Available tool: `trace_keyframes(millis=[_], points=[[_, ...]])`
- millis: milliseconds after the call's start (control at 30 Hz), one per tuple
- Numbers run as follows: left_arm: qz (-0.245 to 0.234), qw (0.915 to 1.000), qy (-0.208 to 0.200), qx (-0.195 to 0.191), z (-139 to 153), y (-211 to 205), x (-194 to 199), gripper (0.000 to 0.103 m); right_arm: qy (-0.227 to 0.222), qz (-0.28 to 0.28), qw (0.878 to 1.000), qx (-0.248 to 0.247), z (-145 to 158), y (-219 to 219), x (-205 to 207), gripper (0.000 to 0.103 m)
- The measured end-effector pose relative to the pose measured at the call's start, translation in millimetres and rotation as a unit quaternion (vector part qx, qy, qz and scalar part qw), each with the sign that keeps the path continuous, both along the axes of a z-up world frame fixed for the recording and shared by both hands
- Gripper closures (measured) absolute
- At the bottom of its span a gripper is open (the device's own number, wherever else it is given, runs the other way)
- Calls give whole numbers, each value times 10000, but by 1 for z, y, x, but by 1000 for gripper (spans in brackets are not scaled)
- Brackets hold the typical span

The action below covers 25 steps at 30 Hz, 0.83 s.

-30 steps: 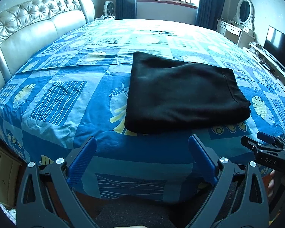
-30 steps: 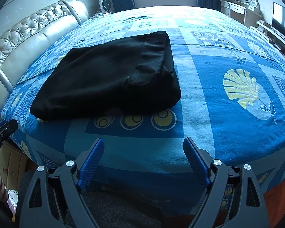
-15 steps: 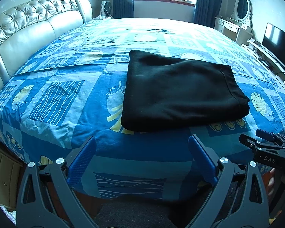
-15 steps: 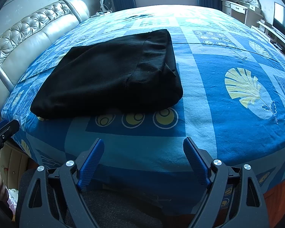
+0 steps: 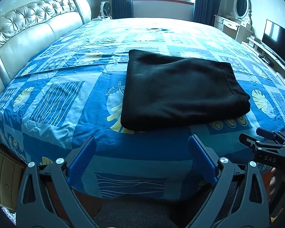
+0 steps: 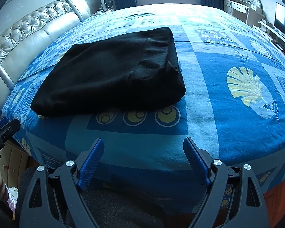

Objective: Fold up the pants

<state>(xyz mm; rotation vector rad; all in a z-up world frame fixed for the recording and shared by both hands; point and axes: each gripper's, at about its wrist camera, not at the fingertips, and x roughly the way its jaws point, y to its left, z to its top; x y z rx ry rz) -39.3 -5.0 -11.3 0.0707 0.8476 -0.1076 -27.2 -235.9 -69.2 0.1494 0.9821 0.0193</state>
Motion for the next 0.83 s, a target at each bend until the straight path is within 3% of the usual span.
trace_keyframes(millis=[333,467,567,700,833], points=[[6,10000,-50,61,2,-3,-1,4,29,25,10000,3,-1,1,0,19],[448,9979,19,458,6,-3,7,2,46,47,10000,44,-1,2,0,19],[343,9994,53,94,14,9,14,2,130,107,9997,181,0,1,2,19],[379,9987,-15,-343,26,41,46,2,-187,213,9991,313,30,-3,19,19],[1154,9926,-144,-356,19,94,119,2,-586,113,9980,185,58,-25,68,17]])
